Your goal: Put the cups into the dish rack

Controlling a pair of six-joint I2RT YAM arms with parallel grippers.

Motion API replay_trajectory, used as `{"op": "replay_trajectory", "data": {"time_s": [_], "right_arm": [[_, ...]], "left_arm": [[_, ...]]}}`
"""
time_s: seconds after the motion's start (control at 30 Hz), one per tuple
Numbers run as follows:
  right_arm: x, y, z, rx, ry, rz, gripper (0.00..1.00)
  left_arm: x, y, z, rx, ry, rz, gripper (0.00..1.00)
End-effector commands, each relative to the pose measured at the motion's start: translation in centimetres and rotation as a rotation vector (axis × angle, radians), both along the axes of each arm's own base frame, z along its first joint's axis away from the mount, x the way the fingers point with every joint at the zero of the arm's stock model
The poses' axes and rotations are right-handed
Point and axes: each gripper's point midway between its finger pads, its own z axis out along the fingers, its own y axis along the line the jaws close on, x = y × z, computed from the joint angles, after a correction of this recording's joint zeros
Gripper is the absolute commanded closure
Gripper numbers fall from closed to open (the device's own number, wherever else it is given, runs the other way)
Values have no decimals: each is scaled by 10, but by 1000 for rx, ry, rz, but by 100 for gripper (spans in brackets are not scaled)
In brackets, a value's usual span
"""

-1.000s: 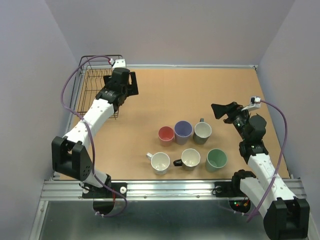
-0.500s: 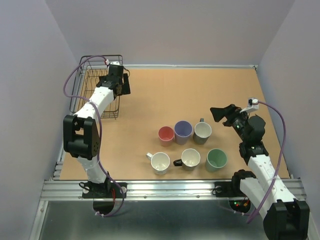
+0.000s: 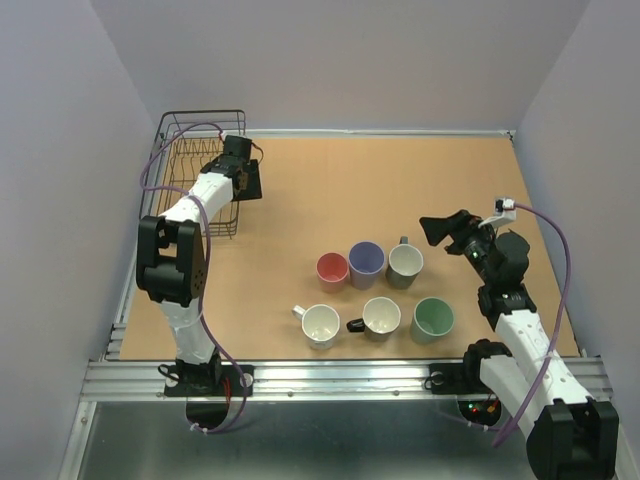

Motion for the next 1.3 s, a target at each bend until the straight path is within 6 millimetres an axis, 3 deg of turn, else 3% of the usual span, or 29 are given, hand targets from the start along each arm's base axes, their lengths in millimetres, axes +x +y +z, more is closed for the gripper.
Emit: {"op": "replay_trajectory", "data": {"time_s": [0.0, 0.03, 0.1, 0.13, 0.23, 0.4, 0.53, 0.67, 0.93, 1.27], "right_arm": [[-2, -1, -7, -15, 2, 0, 0], [-2, -1, -8, -15, 7, 0, 0], [-2, -1, -7, -15, 4, 0, 0], [-2, -1, -8, -14, 6, -1, 0], [-2, -1, -8, -14, 7, -3, 0], [-2, -2, -9, -14, 9, -4, 0], [-4, -1, -7, -14, 1, -4, 0], [-4, -2, -7, -13, 0, -8, 0], [-5, -3, -6, -13, -1, -11, 0], [-8, -4, -4, -12, -8, -22, 0]], "left_arm": [[8, -2, 15, -8, -33, -17, 30], [7, -2, 13, -10, -28, -17, 34], [6, -4, 12, -13, -25, -24, 58], [5, -5, 9, -17, -19, -27, 80], [2, -8, 5, -27, -3, -37, 100], [-5, -23, 6, -13, 6, -65, 100], [-15, -53, 12, 6, 3, -121, 100], [-36, -98, 8, 17, 20, -188, 100], [-63, -157, 14, -36, 18, -242, 100], [-97, -198, 31, -180, 37, -163, 100]]}}
